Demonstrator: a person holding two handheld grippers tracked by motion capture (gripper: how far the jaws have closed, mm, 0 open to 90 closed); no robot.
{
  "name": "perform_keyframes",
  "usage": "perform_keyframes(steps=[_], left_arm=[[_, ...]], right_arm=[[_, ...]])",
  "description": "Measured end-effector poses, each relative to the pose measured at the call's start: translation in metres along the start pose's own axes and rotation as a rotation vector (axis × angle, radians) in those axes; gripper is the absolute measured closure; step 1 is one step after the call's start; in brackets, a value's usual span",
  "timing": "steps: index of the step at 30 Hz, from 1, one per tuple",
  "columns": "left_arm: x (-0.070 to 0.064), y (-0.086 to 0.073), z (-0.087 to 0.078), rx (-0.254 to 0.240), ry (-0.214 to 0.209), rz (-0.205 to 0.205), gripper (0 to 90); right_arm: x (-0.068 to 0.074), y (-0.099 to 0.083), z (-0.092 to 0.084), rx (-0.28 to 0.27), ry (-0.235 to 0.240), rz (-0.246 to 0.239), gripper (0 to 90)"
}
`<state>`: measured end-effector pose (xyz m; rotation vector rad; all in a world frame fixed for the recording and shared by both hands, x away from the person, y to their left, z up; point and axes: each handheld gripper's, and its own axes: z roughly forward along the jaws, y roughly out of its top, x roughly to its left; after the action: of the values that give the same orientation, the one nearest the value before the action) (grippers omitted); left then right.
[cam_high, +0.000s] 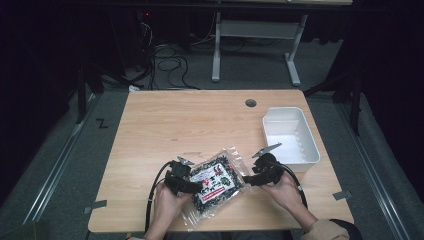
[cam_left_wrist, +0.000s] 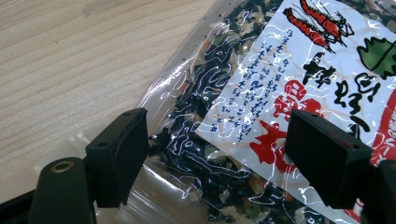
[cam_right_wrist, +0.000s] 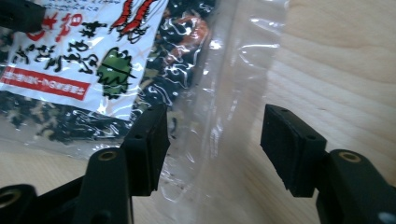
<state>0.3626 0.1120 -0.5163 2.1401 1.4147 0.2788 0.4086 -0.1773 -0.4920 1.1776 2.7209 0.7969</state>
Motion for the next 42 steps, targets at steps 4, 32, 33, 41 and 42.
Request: perform_keyframes(steps=[4, 32, 33, 41, 42], left_arm=[[0.0, -0.001, 0.0, -0.005, 0.001, 0.004, 22.0], [-0.001, -0.001, 0.0, -0.01, 0.003, 0.015, 21.9], [-0.001, -0.001, 0.0, -0.01, 0.003, 0.017, 21.9], [-0.003, -0.001, 0.0, -0.011, 0.016, 0.034, 22.2], [-0.003, -0.001, 0.0, -0.012, 0.018, 0.034, 22.2]], right_arm=[[-0.003, 0.005, 0.009, 0.04, 0.019, 0.038, 40.4], [-0.002, 0.016, 0.026, 0.133, 0.095, 0.084, 69.4], [-0.002, 0.016, 0.026, 0.133, 0.095, 0.084, 69.4], [0.003, 0.016, 0.028, 0.134, 0.103, 0.011, 77.7], [0.003, 0.016, 0.028, 0.132, 0.105, 0.0, 78.1]])
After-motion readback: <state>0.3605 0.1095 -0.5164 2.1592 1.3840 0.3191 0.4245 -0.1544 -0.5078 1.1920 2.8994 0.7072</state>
